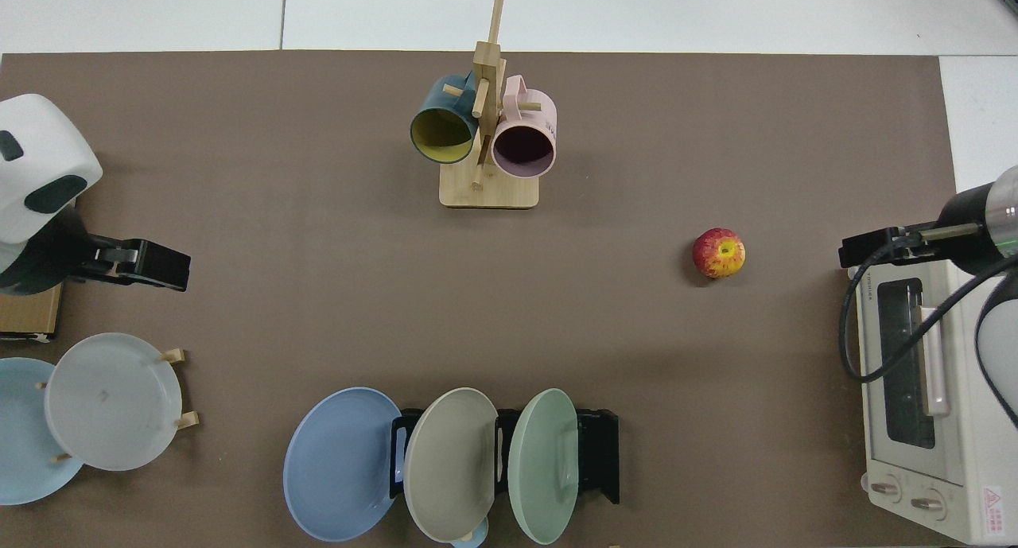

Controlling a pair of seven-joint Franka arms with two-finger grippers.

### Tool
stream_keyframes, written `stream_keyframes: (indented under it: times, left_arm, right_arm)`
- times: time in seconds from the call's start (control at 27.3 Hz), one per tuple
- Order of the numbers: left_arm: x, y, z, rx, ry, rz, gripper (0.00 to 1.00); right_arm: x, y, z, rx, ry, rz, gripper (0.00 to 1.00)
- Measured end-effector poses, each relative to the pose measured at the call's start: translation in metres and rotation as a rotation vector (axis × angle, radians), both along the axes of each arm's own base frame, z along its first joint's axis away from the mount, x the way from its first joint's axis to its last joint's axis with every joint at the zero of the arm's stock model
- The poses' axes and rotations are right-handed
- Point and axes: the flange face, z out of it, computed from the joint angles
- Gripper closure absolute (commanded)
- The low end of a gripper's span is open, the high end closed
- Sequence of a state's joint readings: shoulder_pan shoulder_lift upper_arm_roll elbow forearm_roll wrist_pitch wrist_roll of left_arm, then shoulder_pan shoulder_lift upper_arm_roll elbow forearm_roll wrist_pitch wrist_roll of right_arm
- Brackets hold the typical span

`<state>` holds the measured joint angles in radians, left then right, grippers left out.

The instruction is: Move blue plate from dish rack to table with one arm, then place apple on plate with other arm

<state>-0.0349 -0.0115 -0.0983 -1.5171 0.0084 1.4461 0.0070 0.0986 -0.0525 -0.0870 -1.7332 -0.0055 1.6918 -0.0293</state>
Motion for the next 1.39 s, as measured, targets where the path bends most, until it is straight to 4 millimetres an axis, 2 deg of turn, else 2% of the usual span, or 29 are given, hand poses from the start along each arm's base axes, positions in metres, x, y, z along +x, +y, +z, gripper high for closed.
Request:
stream_keyframes:
  times: [0.29, 0.59, 0.73, 1.1, 1.21, 1.39]
  left_arm:
    - [-0.001, 0.000, 0.000, 0.000, 0.001, 0.000, 0.00]
    - [-0.002, 0.000, 0.001, 0.001, 0.001, 0.000, 0.00]
    - [-0.009, 0.000, -0.008, 0.005, 0.022, -0.005, 0.00]
    - [-0.068, -0.013, -0.054, -0.045, 0.029, -0.022, 0.00]
    - [-0.083, -0.017, -0.077, -0.064, 0.040, -0.030, 0.00]
    - [-0.098, -0.024, -0.126, -0.077, 0.077, -0.059, 0.00]
  right_arm:
    - [0.009, 0.021, -0.015, -0.001, -0.019, -0.008, 0.00]
    - [0.030, 0.040, -0.052, -0.005, -0.007, -0.007, 0.00]
    - [0.042, 0.042, -0.073, -0.008, 0.009, -0.005, 0.00]
    - [0.074, 0.051, -0.094, -0.011, 0.006, -0.010, 0.00]
    - [0.081, 0.059, -0.103, -0.008, -0.003, -0.015, 0.00]
    - [0.090, 0.066, -0.121, -0.007, -0.005, -0.025, 0.00]
